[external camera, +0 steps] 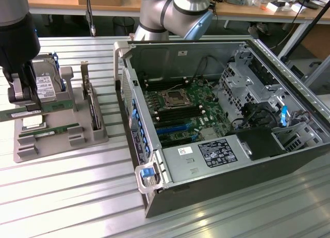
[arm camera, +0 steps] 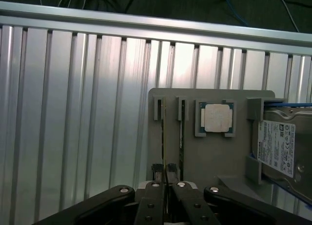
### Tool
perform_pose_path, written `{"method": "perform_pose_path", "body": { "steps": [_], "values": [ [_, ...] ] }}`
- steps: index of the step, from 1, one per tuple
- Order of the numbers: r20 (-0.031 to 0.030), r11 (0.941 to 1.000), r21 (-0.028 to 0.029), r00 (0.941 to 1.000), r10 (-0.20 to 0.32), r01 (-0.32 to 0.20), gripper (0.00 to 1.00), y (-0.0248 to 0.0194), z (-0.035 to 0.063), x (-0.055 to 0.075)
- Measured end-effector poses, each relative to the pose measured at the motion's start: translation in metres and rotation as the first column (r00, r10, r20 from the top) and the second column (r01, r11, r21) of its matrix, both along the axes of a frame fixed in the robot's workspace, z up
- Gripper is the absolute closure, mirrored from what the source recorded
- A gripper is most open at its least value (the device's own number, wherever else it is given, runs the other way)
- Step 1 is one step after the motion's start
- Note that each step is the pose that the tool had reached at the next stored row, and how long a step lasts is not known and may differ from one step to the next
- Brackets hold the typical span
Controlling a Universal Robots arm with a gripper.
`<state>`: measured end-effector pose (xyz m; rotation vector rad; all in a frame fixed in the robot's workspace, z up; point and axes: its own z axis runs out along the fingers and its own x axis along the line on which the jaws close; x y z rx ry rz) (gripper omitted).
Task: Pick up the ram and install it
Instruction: 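Pick up the ram and move it above insertion slot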
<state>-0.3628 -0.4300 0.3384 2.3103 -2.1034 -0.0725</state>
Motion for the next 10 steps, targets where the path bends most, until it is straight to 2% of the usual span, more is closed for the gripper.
{"method": "perform_pose_path", "body": {
  "steps": [10],
  "values": [
    [0.0000,1.0000,0.0000,1.0000,0.000,0.000,0.88,0.0000,0.0103,0.0000]
  ]
}}
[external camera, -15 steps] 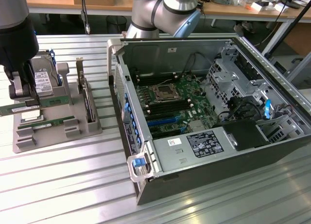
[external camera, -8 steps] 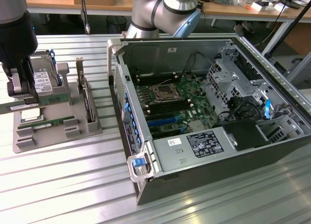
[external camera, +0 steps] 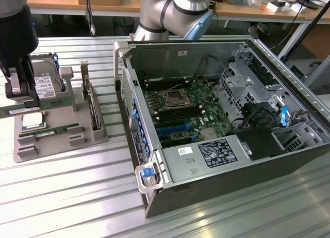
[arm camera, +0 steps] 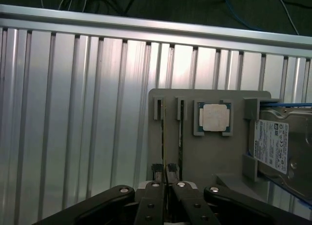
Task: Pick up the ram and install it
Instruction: 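Pick up the ram and move it above insertion slot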
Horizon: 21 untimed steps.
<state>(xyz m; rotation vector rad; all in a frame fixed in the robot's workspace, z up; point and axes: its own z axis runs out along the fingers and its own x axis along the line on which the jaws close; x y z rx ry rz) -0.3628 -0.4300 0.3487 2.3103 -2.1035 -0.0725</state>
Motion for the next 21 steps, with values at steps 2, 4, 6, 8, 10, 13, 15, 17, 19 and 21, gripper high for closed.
{"method": "perform_pose_path", "body": {
  "steps": [2,4,6,8,10,13,15,17,19,21],
  "values": [
    [0.0000,1.0000,0.0000,1.0000,0.000,0.000,0.88,0.0000,0.0022,0.000],
    [0.0001,1.0000,0.0000,1.0000,0.000,0.000,0.88,0.0000,0.0038,0.000],
    [0.0000,1.0000,0.0000,1.0000,0.000,0.000,0.88,0.0000,0.0061,0.000],
    [0.0000,1.0000,-0.0001,1.0000,0.000,0.000,0.88,0.0000,0.0078,0.000],
    [-0.0001,1.0000,0.0000,1.0000,0.000,0.000,0.88,0.0000,0.0092,0.000],
    [0.0000,1.0000,0.0000,1.0000,0.000,0.000,0.88,0.0000,0.0109,0.000],
    [-0.0001,1.0000,-0.0001,1.0000,0.000,0.000,0.88,0.0000,0.0118,0.000],
    [0.0000,1.0000,0.0000,1.0000,0.000,0.000,0.88,0.0000,0.0127,0.000],
    [0.0000,1.0000,0.0000,1.0000,0.000,0.000,0.88,0.0000,0.0144,0.000],
    [0.0000,1.0000,0.0000,1.0000,0.000,0.000,0.88,0.0000,0.0159,0.000]
  ]
}}
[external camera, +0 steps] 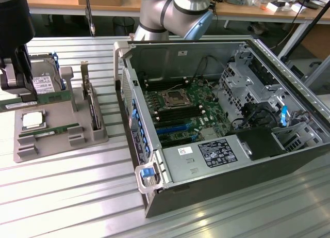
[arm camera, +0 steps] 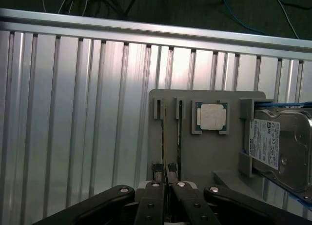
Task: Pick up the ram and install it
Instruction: 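Pick up the ram and move it above insertion slot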
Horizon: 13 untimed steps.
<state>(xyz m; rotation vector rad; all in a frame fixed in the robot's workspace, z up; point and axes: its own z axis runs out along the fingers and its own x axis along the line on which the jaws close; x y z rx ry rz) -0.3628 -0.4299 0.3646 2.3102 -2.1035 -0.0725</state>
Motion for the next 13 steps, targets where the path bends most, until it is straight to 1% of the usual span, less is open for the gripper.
{"method": "perform_pose_path", "body": {
  "steps": [13],
  "values": [
    [0.0000,1.0000,0.0000,1.0000,0.000,0.000,0.88,0.0000,0.0086,0.0000]
  ]
}}
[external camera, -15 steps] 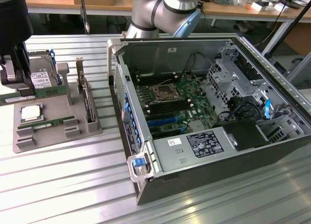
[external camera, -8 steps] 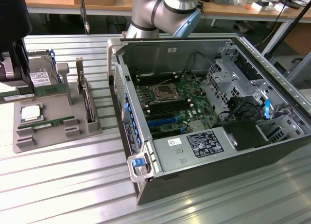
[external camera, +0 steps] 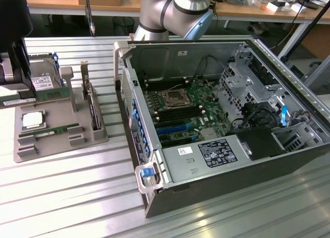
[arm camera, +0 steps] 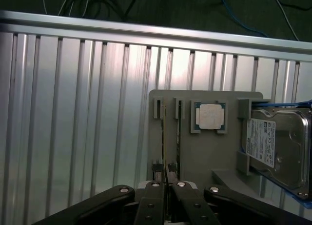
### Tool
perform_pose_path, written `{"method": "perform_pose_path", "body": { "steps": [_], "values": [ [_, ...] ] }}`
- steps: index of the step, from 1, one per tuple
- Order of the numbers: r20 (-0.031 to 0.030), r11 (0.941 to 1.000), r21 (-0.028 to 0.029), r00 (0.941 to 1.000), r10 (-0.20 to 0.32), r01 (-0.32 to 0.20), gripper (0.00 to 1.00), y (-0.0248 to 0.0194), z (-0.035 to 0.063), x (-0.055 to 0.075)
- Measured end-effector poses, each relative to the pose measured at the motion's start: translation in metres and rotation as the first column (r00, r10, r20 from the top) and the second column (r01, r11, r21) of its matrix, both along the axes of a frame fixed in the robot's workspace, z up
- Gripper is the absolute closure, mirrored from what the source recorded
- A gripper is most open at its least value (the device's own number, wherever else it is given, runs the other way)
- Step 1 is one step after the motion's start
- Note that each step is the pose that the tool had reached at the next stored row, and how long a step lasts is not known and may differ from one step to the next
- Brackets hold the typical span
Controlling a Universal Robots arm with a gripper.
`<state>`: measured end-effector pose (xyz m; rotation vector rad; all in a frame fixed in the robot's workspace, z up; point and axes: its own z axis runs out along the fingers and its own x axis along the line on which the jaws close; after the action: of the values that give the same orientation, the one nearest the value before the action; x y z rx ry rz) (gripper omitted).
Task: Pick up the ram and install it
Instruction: 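Pick up the ram and move it above insertion slot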
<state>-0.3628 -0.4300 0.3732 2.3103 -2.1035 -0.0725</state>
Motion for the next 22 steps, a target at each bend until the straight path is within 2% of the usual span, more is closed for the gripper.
{"method": "perform_pose_path", "body": {
  "steps": [10,22],
  "values": [
    [0.0000,1.0000,0.0000,1.0000,0.000,0.000,0.88,0.0000,0.0070,0.0000],
    [-0.0001,1.0000,0.0000,1.0000,0.000,0.000,0.88,0.0000,0.0103,0.0000]
  ]
}}
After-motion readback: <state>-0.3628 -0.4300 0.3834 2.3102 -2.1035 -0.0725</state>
